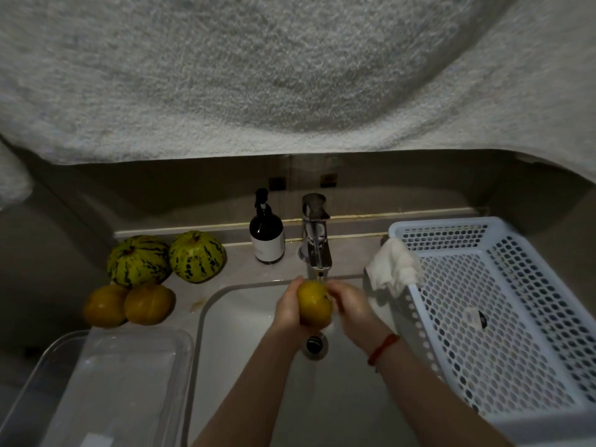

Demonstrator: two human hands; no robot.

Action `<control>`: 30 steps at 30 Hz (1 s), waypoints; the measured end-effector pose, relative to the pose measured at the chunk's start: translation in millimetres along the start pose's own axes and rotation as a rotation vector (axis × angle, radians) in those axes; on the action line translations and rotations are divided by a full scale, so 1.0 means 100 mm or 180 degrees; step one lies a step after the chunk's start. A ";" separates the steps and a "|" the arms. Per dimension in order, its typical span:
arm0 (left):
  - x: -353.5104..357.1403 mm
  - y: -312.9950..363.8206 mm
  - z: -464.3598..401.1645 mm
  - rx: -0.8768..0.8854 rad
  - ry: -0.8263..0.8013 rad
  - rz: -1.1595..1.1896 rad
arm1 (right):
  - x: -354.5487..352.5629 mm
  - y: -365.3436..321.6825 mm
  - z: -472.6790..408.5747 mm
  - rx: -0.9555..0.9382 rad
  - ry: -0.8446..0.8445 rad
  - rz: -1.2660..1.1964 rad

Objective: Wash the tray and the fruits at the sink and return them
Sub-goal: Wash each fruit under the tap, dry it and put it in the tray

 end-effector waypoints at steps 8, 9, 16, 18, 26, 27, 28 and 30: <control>0.18 0.34 -0.12 0.0993 0.0185 -0.1182 | 0.13 0.22 -0.11 0.0263 0.0242 -0.0602; 0.21 0.32 -0.12 0.0930 0.0102 -0.1204 | 0.06 0.19 -0.09 0.0118 0.0394 -0.0319; 0.50 0.22 -0.23 0.0698 -0.0263 -0.1811 | -0.27 0.33 -0.02 0.0176 0.0718 -0.0495; 0.49 0.21 -0.26 0.0697 -0.0162 -0.1463 | -0.32 0.37 -0.01 0.0302 0.0760 -0.0489; 0.18 -0.03 -0.20 0.0623 -0.0050 0.0141 | 0.01 -0.10 0.01 -0.1265 0.0404 0.0433; 0.16 -0.01 -0.17 0.0645 -0.0139 0.0192 | 0.07 -0.11 -0.01 -0.1285 0.0298 0.0527; 0.15 0.02 -0.15 0.0700 -0.0218 0.0165 | 0.14 -0.10 -0.04 -0.1280 0.0212 0.0655; 0.07 0.11 -0.12 0.0856 -0.0172 -0.0210 | 0.21 -0.08 -0.13 -0.1183 0.0050 0.0820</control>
Point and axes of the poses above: each hand's wrist, its own z-axis away from the middle knuckle, its own x-axis out of the palm, y = z × x, the point moved 10 cm from there along -z, towards the middle knuckle, and after that the axes turned 10 degrees about -y, right-handed, at the moved point
